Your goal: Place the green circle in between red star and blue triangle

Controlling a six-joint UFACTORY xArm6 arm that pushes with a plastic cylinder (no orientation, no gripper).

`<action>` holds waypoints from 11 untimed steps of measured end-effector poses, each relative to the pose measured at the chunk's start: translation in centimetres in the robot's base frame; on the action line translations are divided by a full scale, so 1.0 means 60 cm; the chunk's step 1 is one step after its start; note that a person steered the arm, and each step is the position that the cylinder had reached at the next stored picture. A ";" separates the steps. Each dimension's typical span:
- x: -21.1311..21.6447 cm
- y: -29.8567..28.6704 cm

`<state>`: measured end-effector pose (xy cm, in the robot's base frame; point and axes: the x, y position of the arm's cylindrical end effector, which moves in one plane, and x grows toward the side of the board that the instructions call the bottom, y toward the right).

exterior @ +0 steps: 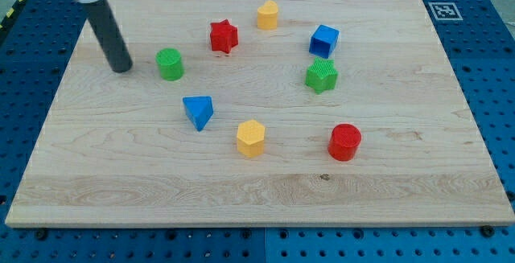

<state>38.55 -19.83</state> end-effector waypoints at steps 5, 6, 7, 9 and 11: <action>0.099 0.208; 0.114 0.272; 0.114 0.274; 0.114 0.292; 0.121 0.437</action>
